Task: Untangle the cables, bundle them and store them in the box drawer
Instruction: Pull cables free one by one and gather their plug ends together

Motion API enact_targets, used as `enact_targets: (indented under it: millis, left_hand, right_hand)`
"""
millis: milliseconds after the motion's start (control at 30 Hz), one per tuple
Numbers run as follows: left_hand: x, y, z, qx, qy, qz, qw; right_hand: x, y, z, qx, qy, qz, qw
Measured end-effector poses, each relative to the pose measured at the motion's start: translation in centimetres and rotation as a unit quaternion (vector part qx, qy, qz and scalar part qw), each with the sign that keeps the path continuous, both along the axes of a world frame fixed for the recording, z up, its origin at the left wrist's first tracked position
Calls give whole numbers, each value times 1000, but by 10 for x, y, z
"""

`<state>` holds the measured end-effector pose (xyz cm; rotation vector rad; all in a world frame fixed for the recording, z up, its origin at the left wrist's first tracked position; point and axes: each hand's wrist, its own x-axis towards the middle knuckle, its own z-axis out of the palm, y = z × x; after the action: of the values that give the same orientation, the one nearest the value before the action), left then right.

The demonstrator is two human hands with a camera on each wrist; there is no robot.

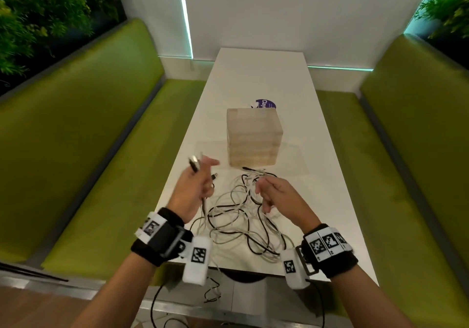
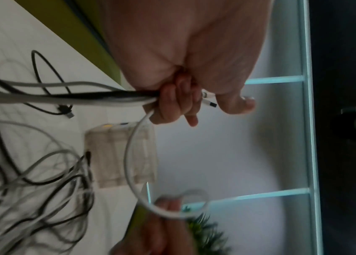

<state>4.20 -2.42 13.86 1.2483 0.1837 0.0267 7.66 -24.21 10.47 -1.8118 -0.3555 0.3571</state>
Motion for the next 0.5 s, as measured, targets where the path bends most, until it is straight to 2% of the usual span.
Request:
enact_targets:
  millis: [67,167,233,333,400,500]
  left_hand:
    - [-5,-23,-8,70,0,-62,996]
    - [-8,-46,-9,83,-22,-97,992]
    - [-7,-50,-5,78,-17,-80,994]
    - [-5,-46,-4,92,-10,-48,995]
    - [-1,-37,-1,98,-17,-5,995]
    - [8,-11,13,4,-29,93,995]
  right_hand:
    - [-4,15,16,-17,-34,2,999]
    - [-10,29,29,-90,-91,18,992]
    - [-12,31,34,-108,-106,17,988]
    - [-12,26,39,-91,-78,57,991]
    - [-3,16,30,-162,-85,118,976]
    - [8,-4,8,-285,-69,199,935]
